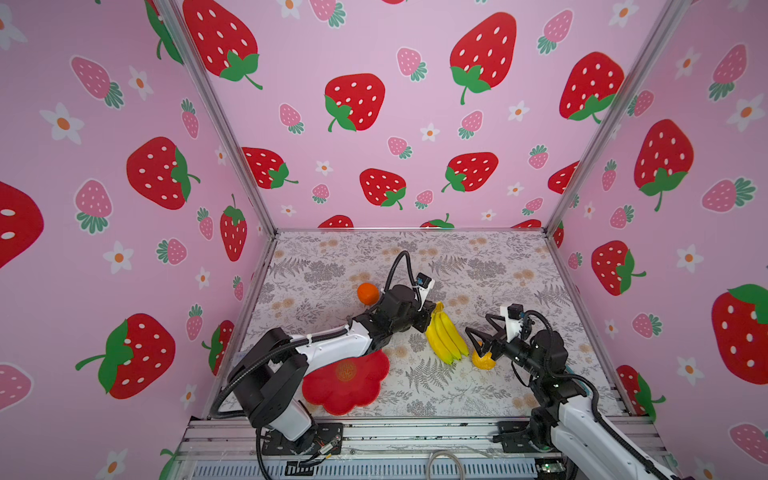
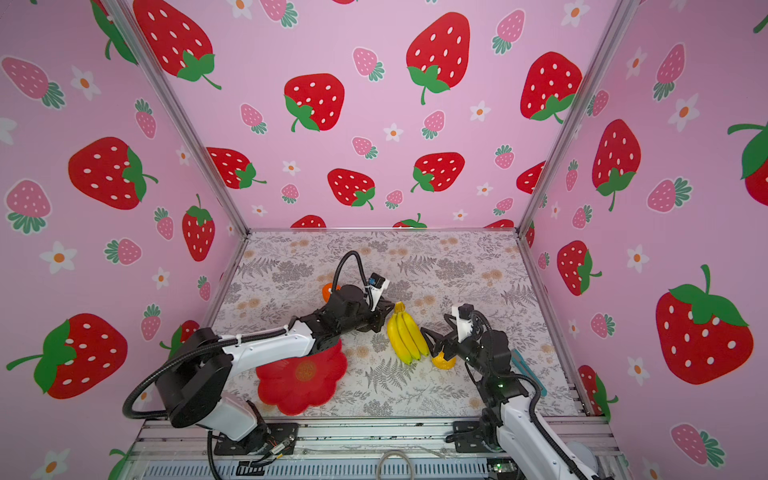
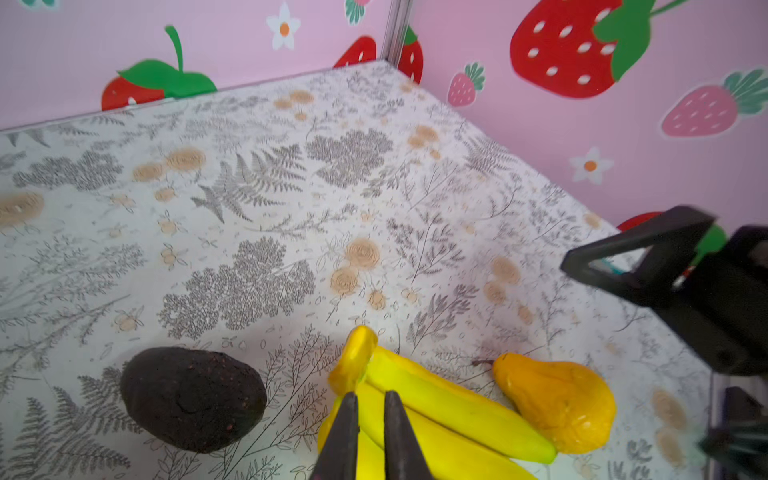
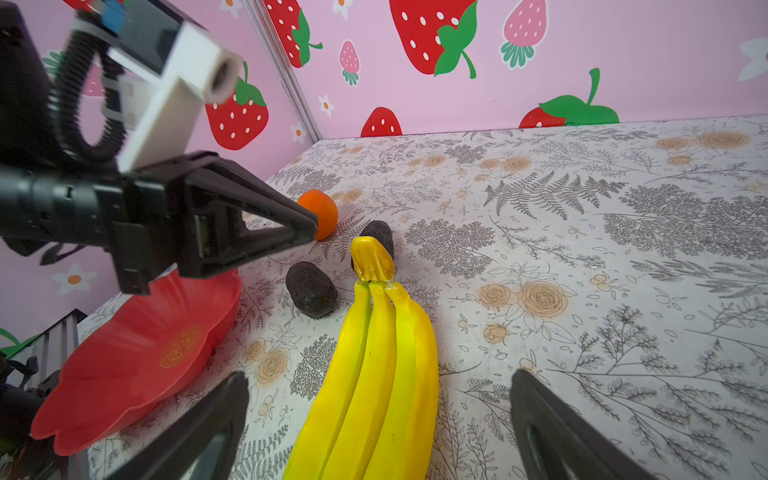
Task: Place and organize the fake fruits in the fruit bowl
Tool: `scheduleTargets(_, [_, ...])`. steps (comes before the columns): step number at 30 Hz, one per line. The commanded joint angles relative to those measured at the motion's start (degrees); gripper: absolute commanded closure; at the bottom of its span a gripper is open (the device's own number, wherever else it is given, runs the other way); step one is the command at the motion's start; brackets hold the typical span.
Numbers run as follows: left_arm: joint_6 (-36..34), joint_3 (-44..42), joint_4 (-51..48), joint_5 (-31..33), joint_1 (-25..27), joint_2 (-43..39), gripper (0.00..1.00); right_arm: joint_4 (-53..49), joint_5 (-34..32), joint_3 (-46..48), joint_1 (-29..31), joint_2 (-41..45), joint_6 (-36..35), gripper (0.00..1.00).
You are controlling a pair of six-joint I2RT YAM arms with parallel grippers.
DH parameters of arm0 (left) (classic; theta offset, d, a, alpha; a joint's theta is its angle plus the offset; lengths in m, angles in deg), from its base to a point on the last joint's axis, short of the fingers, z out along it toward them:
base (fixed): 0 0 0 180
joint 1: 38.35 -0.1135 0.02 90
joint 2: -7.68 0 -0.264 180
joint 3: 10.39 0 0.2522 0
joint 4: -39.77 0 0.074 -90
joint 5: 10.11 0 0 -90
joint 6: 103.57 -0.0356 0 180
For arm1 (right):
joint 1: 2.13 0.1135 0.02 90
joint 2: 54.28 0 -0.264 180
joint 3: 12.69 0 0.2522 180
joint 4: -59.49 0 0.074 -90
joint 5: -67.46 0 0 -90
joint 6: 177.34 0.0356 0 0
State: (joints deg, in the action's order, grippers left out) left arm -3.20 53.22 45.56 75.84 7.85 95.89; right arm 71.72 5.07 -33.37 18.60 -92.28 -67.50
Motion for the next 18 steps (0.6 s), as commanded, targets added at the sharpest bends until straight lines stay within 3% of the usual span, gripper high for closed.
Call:
scheduleTargets(1, [0.0,-1.9,-0.9,-0.3,0.2,-3.0,0.84,2.6,1.0,-0.2,0.2,-0.4,-0.1,0.01])
scheduleTargets(6, [-3.3,0.9,-7.1,-6.0,0.1,1.0,0.56,3.4,1.3,0.0,0.2,-1.4,-0.8,0.01])
scheduleTargets(13, [-5.5,3.2,-0.4,-6.6,0.2,11.2,0.54,1.9,1.4,0.1,0.2,-0.2,-1.1,0.01])
scheduleTargets(18, [-7.5,8.0,-2.4,-5.6,0.2,15.8,0.53,0.5,0.8,0.5,0.2,1.2,-1.6,0.01])
